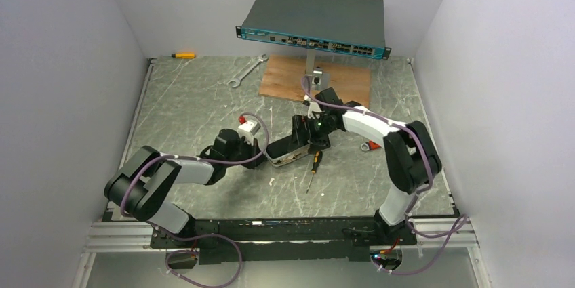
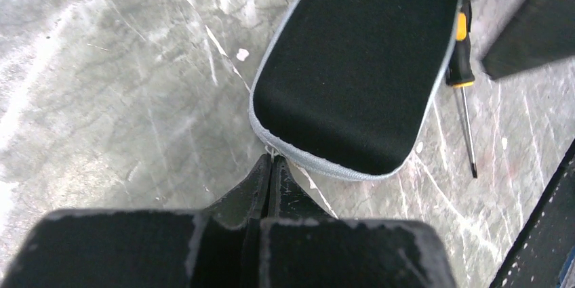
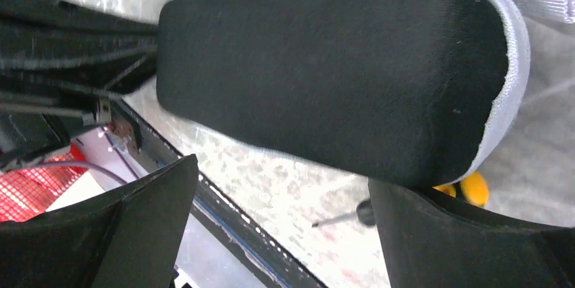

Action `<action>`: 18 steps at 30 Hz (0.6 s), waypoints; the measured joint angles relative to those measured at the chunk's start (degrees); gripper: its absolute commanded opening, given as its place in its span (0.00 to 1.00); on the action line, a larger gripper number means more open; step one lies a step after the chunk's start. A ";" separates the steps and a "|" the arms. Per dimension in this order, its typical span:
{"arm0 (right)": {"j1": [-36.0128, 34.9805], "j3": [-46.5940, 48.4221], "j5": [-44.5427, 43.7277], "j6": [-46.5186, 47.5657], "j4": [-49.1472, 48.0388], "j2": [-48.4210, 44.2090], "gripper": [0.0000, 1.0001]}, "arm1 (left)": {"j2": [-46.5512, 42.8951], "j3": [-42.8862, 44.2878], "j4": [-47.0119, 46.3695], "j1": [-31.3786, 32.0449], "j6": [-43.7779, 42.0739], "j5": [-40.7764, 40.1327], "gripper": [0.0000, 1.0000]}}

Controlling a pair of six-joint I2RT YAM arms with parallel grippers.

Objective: Open the umbrella

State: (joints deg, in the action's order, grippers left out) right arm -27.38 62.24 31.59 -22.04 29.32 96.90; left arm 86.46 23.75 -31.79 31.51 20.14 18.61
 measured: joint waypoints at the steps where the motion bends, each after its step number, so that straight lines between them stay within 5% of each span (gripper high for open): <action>1: -0.02 1.01 0.20 -0.37 -0.22 1.75 0.92 | -0.09 -0.31 -0.20 0.24 -0.24 0.04 0.00; 6: 0.35 7.80 0.24 -0.98 -1.01 9.11 0.69 | -1.88 -2.64 -1.57 1.33 -3.76 1.11 0.00; 13: 0.39 10.03 1.75 0.02 -2.99 11.17 0.00 | -2.49 -3.78 -2.29 3.67 -8.68 1.84 0.00; 18: 0.57 10.29 4.07 3.23 -3.85 11.72 0.00 | -1.20 -2.45 -0.81 4.00 -8.92 2.12 0.00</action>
State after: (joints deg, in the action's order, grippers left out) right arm -26.81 72.53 35.66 -18.81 25.47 108.62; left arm 85.25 21.30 -32.60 35.51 11.22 20.73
